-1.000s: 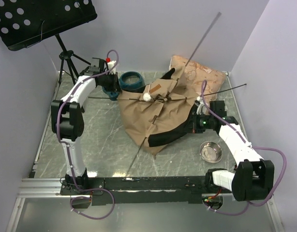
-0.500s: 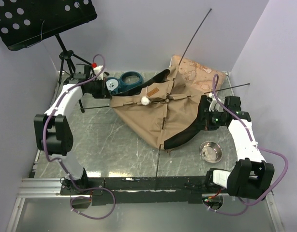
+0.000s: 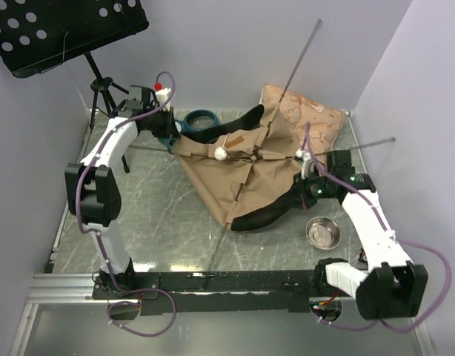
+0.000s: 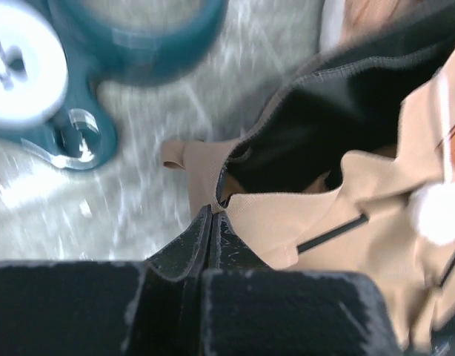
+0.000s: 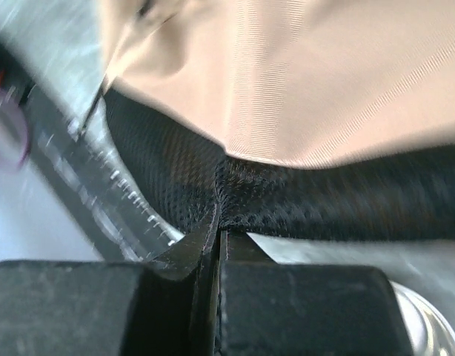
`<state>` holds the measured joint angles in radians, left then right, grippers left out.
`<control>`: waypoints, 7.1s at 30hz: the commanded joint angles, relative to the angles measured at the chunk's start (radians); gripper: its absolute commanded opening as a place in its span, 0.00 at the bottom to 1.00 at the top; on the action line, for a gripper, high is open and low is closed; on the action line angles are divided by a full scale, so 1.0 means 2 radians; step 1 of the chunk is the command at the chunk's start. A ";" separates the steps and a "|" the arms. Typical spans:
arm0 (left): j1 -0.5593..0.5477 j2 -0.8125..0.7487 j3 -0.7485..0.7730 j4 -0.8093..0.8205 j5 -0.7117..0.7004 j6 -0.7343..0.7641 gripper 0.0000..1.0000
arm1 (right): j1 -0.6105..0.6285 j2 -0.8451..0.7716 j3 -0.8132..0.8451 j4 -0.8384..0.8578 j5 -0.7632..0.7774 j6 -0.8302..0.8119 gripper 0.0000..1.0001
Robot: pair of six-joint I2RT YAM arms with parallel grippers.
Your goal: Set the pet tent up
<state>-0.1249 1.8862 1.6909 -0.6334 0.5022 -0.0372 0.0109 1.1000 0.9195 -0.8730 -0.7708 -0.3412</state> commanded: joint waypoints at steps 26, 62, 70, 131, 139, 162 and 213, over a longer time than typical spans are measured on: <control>0.019 -0.098 0.064 0.038 0.045 -0.007 1.00 | 0.227 0.059 0.188 0.013 -0.032 -0.145 1.00; 0.193 -0.402 -0.245 0.159 0.179 -0.192 1.00 | 0.413 0.504 0.389 0.029 0.166 -0.372 0.78; 0.203 -0.413 -0.238 0.179 0.167 -0.199 1.00 | 0.398 0.465 0.421 0.012 0.158 -0.353 0.00; -0.045 -0.382 -0.490 0.798 0.033 -0.471 0.86 | 0.208 0.240 0.435 0.349 -0.007 0.112 0.00; -0.041 -0.378 -0.473 0.814 0.047 -0.465 0.28 | 0.208 0.237 0.426 0.330 -0.029 0.099 0.00; 0.036 -0.421 -0.408 0.609 0.332 -0.168 0.01 | 0.205 0.172 0.411 0.175 -0.128 -0.036 0.88; 0.007 -0.435 -0.367 0.406 0.346 -0.016 0.01 | 0.406 0.400 0.669 0.269 0.009 0.051 0.02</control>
<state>-0.1081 1.0500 0.9150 0.1680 1.1652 -0.0841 0.8204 1.9430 2.2684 -0.3401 -0.7605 -0.2050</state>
